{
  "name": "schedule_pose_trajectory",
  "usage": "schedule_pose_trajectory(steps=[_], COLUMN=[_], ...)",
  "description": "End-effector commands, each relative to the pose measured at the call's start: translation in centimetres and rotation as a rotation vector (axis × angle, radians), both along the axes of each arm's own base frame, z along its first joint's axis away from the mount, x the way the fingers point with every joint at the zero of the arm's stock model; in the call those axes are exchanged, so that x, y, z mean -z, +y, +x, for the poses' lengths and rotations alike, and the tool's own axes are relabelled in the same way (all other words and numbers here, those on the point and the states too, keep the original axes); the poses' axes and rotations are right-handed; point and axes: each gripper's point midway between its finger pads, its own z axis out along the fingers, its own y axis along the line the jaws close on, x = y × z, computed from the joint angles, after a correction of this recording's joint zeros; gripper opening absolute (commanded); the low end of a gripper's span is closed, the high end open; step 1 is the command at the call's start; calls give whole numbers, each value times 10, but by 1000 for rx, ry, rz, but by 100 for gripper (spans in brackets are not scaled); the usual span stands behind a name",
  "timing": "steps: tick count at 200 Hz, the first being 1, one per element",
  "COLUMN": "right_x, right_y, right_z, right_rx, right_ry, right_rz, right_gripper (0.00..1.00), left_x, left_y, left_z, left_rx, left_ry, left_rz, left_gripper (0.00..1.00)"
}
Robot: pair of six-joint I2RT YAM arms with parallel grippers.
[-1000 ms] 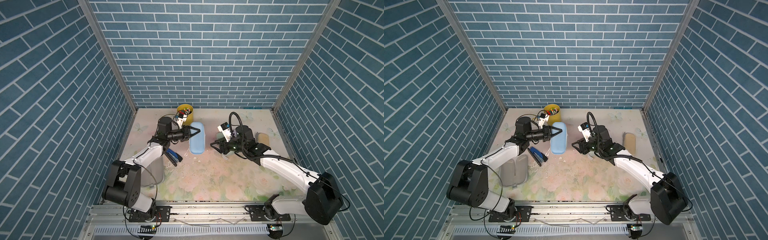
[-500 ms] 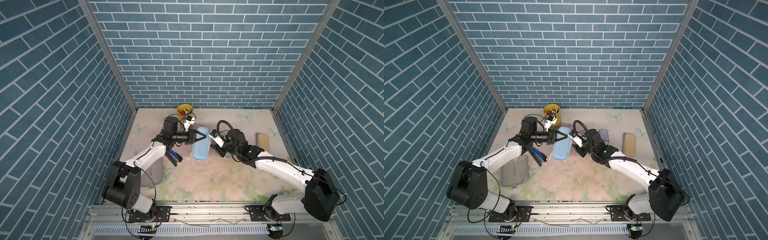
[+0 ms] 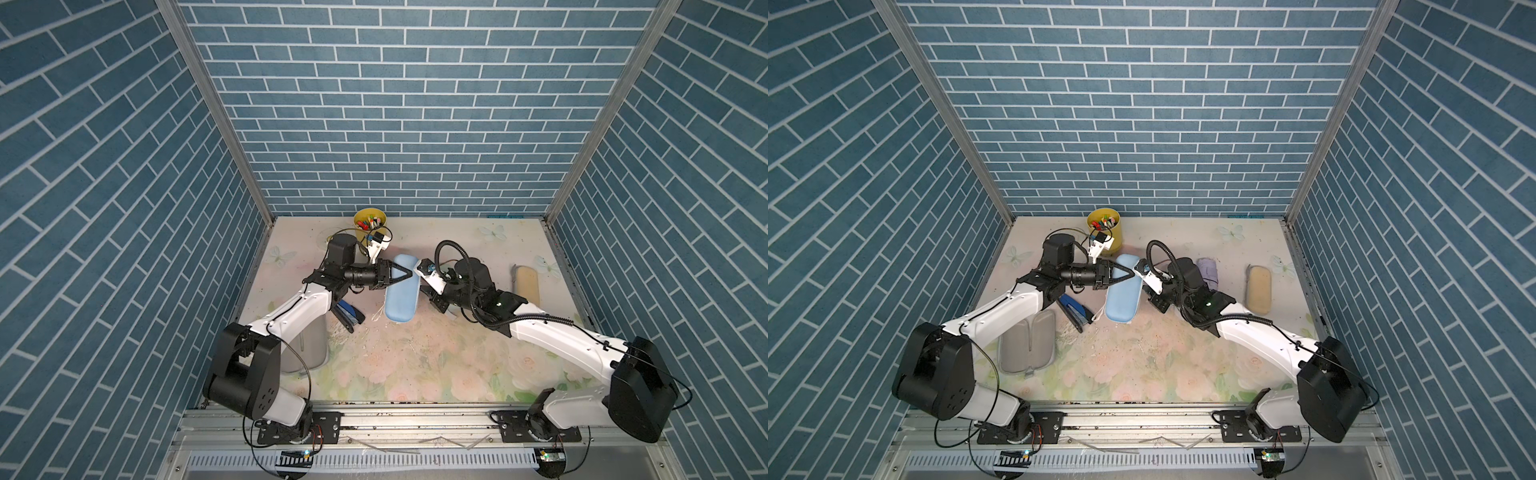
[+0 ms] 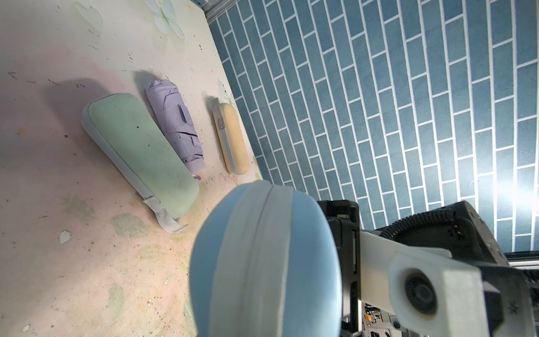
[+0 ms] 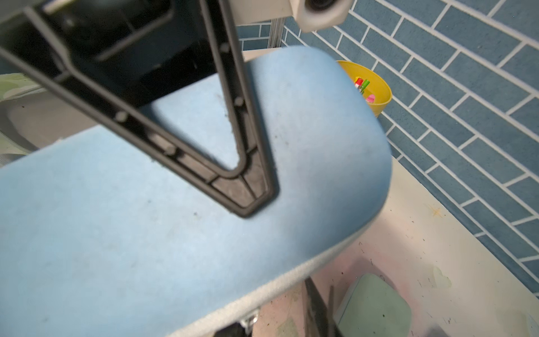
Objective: Put umbrellas into zippered umbrella sleeves
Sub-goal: Zip the zipper on the umbrella sleeve.
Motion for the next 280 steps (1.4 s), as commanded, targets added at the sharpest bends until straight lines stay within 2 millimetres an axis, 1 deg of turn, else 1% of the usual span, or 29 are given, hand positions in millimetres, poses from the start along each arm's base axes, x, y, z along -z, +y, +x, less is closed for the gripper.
schedule_pose_trajectory(steps=[1,8,17,22,33,45,71,90,106,124,137,157,193,222,231,246,272,280], right_x=[-25,-25,-25,-24,-20,-10,16,25,28,34,37,32,17,8,5,-2,-16,-18], right_y=[16,16,16,16,15,13,10,10,14,23,31,46,73,87,91,99,110,112], right_z=[0,0,-1,-3,-8,-17,-41,-57,-72,-88,-96,-104,-113,-109,-107,-102,-91,-89], right_rx=[-57,-57,-62,-70,-87,-110,-166,-195,-222,-252,-259,-254,-248,-211,-196,-169,-123,-110], right_ry=[-84,-87,-89,-87,-88,-87,-74,-49,-15,27,58,123,249,328,349,385,431,446], right_rz=[71,70,73,71,57,11,-98,-118,-113,-110,-97,-32,122,210,239,292,404,436], right_gripper=[19,14,4,0,0,0,0,0,0,0,0,0,0,0,0,0,0,0], left_x=[-25,-25,-24,-24,-24,-26,-33,-39,-39,-42,-42,-44,-30,-26,-26,-17,-2,1], left_y=[-4,-4,-5,-4,-3,2,15,17,21,34,40,46,67,82,82,81,72,74], left_z=[-4,-4,-4,-4,-3,3,20,25,33,50,60,69,86,100,100,99,94,93], left_rx=[28,29,29,29,26,5,-56,-71,-106,-197,-265,-343,-522,-664,-693,-743,-804,-832], left_ry=[-78,-78,-76,-75,-77,-82,-99,-114,-128,-149,-180,-218,-257,-272,-273,-261,-249,-249], left_rz=[-30,-30,-27,-25,-17,-11,-18,-31,-25,-31,-18,-23,10,-5,-20,-17,-17,-21], left_gripper=[27,27,27,27,27,27,23,21,15,6,2,0,0,0,0,0,0,0])
